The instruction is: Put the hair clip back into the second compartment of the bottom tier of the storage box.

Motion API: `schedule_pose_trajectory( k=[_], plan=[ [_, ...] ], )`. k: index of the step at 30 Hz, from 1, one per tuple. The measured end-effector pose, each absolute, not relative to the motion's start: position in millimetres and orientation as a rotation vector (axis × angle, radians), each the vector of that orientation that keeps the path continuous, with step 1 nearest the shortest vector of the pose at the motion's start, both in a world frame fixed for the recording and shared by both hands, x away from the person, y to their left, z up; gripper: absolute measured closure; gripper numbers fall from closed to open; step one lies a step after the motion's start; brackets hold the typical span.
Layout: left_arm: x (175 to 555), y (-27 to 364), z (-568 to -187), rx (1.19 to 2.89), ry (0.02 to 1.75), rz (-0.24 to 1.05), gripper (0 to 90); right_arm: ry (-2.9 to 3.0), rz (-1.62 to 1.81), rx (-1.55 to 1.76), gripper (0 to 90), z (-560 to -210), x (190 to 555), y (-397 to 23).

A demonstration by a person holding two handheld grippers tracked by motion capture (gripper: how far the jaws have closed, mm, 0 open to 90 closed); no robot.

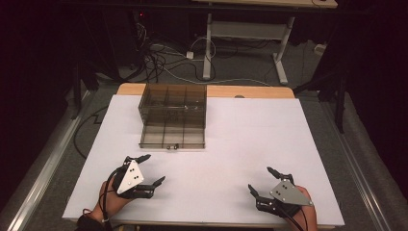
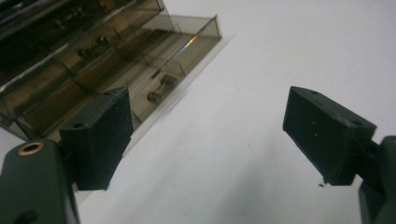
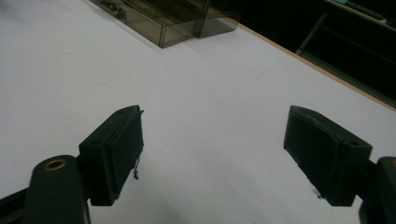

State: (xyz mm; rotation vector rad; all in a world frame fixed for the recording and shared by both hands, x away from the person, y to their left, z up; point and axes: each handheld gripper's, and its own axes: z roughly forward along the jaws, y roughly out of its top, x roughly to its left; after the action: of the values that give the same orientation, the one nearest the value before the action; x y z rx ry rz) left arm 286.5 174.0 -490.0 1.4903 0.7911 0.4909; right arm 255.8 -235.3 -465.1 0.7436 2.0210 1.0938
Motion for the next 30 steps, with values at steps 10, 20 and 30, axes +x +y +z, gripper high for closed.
schedule_pose_trajectory(
  k=[10,20,30],
  plan=[
    [280.8,187.1,-497.2,1.504,0.868,0.495,15.4,2.027,1.111,0.734,19.9,-465.0,259.6,-235.2],
    [279.5,193.9,-495.8,1.482,0.871,0.480,15.3,2.020,1.095,0.732,19.9,-463.8,258.1,-235.0],
    [277.3,193.4,-494.0,1.479,0.852,0.477,15.4,2.025,1.090,0.734,19.9,-464.0,257.3,-232.4]
  ],
)
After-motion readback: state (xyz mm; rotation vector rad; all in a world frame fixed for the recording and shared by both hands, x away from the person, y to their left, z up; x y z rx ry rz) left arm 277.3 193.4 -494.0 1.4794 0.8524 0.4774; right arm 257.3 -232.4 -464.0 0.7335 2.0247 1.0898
